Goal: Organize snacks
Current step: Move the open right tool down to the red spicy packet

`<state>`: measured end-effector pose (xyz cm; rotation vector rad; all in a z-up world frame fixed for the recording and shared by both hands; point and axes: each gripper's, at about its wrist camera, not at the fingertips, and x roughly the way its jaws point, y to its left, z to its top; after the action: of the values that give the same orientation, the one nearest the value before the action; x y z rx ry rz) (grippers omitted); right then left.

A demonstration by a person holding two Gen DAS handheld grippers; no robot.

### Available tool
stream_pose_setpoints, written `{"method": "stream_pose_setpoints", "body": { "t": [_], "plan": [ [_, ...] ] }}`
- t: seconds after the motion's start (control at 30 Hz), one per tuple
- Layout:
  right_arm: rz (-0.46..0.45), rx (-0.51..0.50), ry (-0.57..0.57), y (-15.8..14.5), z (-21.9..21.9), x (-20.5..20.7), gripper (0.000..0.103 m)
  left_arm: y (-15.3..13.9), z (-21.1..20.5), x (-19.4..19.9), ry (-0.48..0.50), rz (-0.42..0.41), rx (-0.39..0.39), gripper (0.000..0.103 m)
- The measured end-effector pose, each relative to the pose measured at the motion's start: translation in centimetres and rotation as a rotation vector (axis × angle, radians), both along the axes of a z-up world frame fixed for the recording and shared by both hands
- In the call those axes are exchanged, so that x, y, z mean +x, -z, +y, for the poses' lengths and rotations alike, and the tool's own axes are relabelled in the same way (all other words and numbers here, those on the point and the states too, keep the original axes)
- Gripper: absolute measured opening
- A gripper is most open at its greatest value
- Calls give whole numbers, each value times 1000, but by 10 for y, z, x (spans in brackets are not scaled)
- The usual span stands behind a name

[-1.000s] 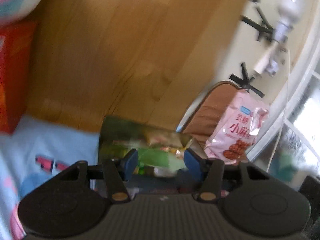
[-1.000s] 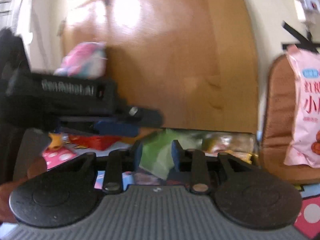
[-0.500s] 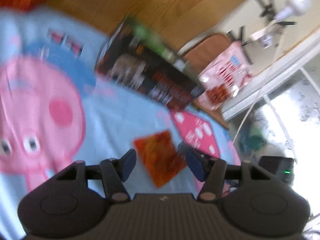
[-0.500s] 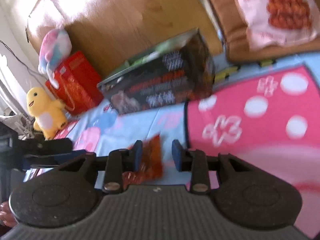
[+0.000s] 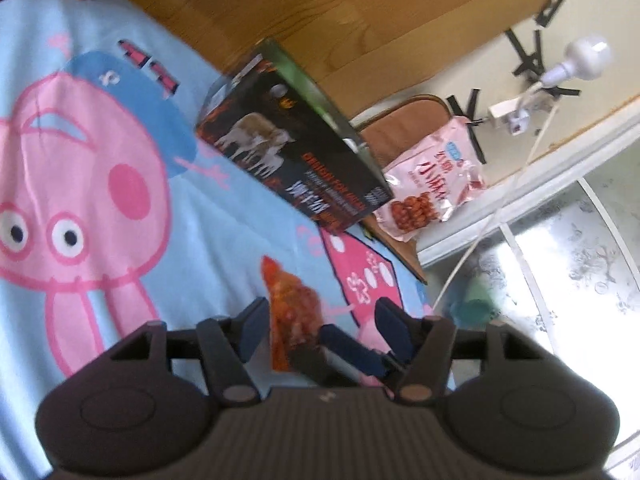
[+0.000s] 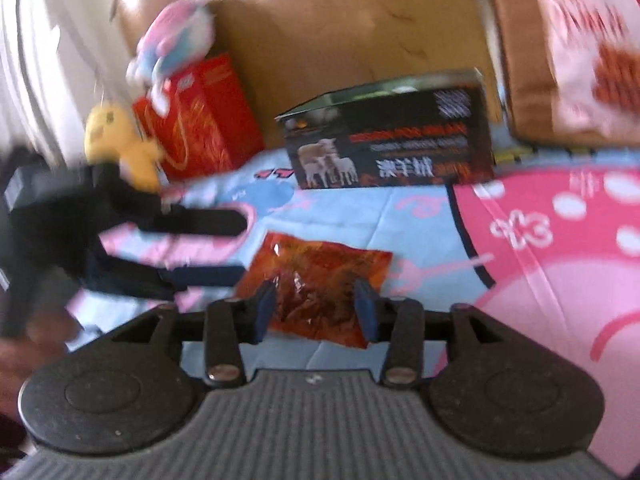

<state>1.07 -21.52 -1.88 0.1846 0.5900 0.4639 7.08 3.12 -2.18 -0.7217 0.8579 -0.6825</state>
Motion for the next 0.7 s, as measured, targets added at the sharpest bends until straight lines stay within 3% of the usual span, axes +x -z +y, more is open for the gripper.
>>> {"method": "stream_pose_setpoints", "body": {
  "t": [0.13,0.17,0.2,0.23,0.27,0.43,0.5,0.57,0.63,0.67,0.7],
  "plan": [
    [-77,-168,-68,0,27,-8,57,6,-5,5,14,30,10,31],
    [-89,-198,-72,0,31,-9,53,9,-7,6,33,46,-7,16],
    [-99,-214,-71,-1,33,-9,47,12,-9,6,53,58,-18,9],
    [-104,-213,-72,-1,33,-9,22,13,-12,6,68,61,-15,9],
    [-100,-193,-74,0,30,-8,10,13,-15,4,73,50,-7,9],
    [-66,-107,-55,2,21,1,9,-1,-10,2,56,1,39,10],
    [-62,-91,-61,2,20,0,13,-10,1,2,11,-32,73,15],
    [-39,-62,-65,0,16,-4,32,-13,15,5,-30,-42,94,24],
    [-3,-11,-59,1,6,-3,39,-10,25,12,-39,-13,95,39],
    [10,-5,-55,1,4,-4,39,-4,27,17,-24,20,89,54],
    [19,-3,-60,1,2,-4,40,2,27,20,-9,46,82,59]
  ]
}}
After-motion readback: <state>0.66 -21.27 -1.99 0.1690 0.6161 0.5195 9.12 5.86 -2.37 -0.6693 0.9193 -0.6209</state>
